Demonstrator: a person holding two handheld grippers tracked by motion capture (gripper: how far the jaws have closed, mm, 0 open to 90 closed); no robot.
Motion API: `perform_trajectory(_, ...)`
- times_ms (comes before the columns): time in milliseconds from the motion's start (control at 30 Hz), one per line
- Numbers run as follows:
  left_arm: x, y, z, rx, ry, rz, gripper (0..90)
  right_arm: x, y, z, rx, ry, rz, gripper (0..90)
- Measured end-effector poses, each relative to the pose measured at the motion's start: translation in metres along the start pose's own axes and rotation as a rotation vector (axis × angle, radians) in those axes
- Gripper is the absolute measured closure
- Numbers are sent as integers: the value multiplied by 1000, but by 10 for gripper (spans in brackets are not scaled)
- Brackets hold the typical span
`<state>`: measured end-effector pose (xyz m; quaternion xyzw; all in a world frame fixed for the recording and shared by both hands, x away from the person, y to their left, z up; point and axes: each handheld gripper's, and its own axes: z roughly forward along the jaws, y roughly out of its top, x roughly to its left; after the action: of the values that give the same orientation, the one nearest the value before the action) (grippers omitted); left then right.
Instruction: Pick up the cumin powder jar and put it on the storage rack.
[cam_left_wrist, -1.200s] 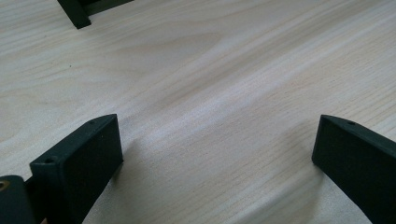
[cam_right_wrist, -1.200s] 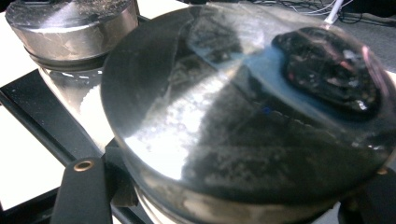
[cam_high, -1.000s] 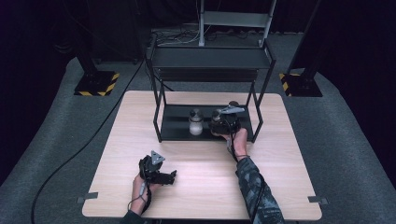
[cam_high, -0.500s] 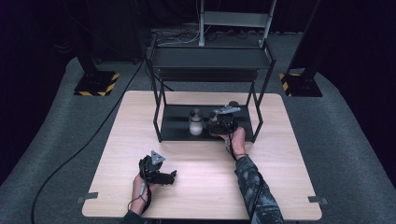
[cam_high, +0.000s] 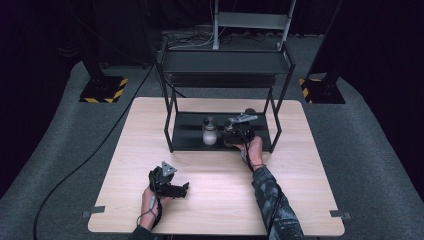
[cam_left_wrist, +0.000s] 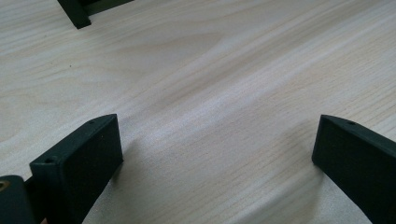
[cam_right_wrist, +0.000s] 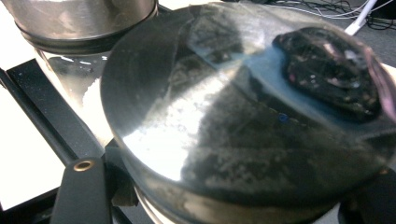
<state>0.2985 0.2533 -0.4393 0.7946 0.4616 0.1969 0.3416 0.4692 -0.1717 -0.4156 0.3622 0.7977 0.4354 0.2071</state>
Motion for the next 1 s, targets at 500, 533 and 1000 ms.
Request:
perform_trajectory(500,0,0,0,0,0,0,10,-4,0,5,-4,7,2,304)
perform_trajectory(533,0,0,0,0,0,1,11,-4,0,5,-5,8,3,304)
perform_trajectory(1000,0,0,0,0,0,1,10,-2,3,5,2,1,4,301)
